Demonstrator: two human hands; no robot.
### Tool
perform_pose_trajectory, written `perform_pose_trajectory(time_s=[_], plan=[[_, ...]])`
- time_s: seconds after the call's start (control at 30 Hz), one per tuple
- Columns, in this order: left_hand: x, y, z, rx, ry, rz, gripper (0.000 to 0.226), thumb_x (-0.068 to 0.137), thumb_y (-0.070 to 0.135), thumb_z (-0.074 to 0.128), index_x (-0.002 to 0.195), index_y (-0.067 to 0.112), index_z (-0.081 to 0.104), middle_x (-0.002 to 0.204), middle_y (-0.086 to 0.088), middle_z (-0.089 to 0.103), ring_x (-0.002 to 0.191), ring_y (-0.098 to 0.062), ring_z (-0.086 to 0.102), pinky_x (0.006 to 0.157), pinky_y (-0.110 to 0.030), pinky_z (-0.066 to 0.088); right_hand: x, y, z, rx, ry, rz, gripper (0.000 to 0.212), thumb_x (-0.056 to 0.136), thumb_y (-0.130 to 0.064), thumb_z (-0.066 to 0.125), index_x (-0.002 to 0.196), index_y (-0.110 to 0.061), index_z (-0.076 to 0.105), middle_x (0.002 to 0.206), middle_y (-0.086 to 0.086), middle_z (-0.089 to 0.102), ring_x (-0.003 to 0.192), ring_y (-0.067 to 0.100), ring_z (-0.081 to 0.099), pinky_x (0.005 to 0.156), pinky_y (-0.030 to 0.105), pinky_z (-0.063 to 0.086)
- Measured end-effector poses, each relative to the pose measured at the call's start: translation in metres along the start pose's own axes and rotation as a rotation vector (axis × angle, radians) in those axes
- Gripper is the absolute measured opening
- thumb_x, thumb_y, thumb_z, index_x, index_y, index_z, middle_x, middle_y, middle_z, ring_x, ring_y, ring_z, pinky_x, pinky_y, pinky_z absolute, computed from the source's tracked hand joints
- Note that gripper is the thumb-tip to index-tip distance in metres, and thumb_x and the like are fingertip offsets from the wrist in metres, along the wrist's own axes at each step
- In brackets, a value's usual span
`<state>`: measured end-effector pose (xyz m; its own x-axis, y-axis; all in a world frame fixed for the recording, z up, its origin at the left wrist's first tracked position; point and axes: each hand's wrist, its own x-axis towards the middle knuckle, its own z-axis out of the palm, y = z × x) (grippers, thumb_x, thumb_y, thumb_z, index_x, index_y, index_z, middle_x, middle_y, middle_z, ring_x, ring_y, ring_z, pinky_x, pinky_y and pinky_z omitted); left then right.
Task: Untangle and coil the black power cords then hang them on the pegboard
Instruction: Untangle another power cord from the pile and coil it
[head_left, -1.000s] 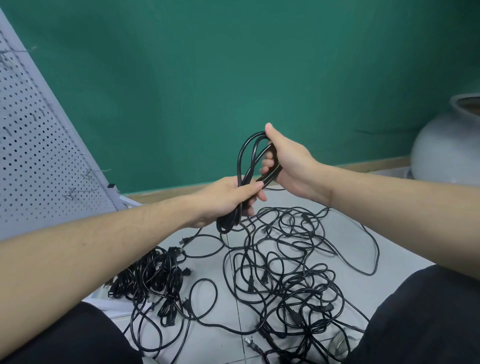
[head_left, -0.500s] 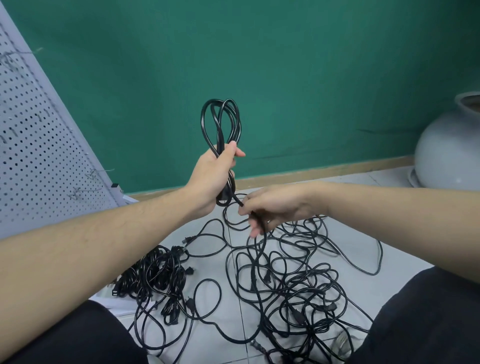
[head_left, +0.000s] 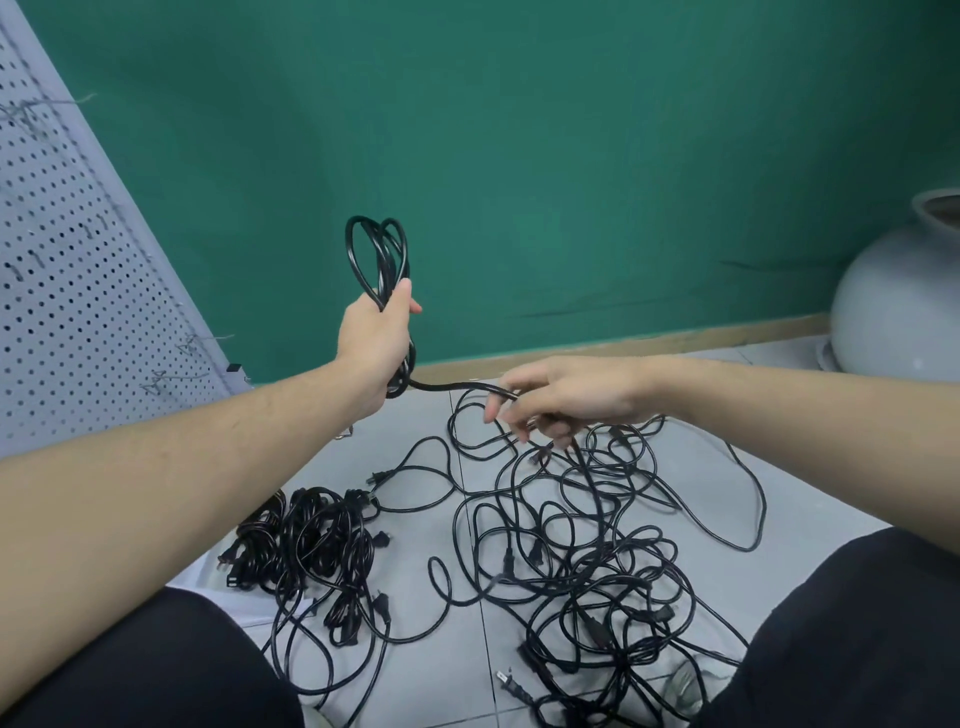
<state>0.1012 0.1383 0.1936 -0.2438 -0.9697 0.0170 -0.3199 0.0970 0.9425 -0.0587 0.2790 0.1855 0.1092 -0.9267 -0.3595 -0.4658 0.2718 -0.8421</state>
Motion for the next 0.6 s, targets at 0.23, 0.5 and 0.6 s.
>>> perform_pose_trajectory(time_s=[0.23,0.5,0.6], plan=[[-0.011,-0.006,0.002,0.322,-0.225,0.153,0.044,0.104,0.051,0.044,0.091,0.018,0.07,0.064,0.0,0.047,0.062,-0.017,0.046,0.059,-0.031,0.034,0.001,-0.009,0.006,-0.194,0.311,-0.208,0.021,0.106,-0.032,0.047,0.095,-0.018,0.059,0.067,0.002,0.058,0.047,0.016,0.052,0.04,0.027,0.046],[-0.023,-0.001,0.006,0.333,-0.535,-0.021,0.077,0.082,0.089,0.037,0.11,0.028,0.075,0.116,0.008,0.063,0.12,-0.022,0.051,0.101,-0.04,0.036,0.013,-0.008,-0.009,-0.234,0.751,-0.069,0.066,0.076,-0.062,0.078,0.062,-0.022,0.027,0.054,-0.007,0.023,0.049,0.014,0.024,0.051,0.031,0.021],[-0.023,-0.001,0.006,0.364,-0.69,0.077,0.048,0.083,0.068,0.067,0.115,0.033,0.069,0.107,0.018,0.065,0.109,-0.011,0.058,0.091,-0.027,0.039,0.018,-0.004,-0.016,0.0,0.709,-0.082,0.052,0.076,-0.051,0.083,0.065,-0.022,0.041,0.054,-0.008,0.031,0.051,0.012,0.027,0.049,0.026,0.023]])
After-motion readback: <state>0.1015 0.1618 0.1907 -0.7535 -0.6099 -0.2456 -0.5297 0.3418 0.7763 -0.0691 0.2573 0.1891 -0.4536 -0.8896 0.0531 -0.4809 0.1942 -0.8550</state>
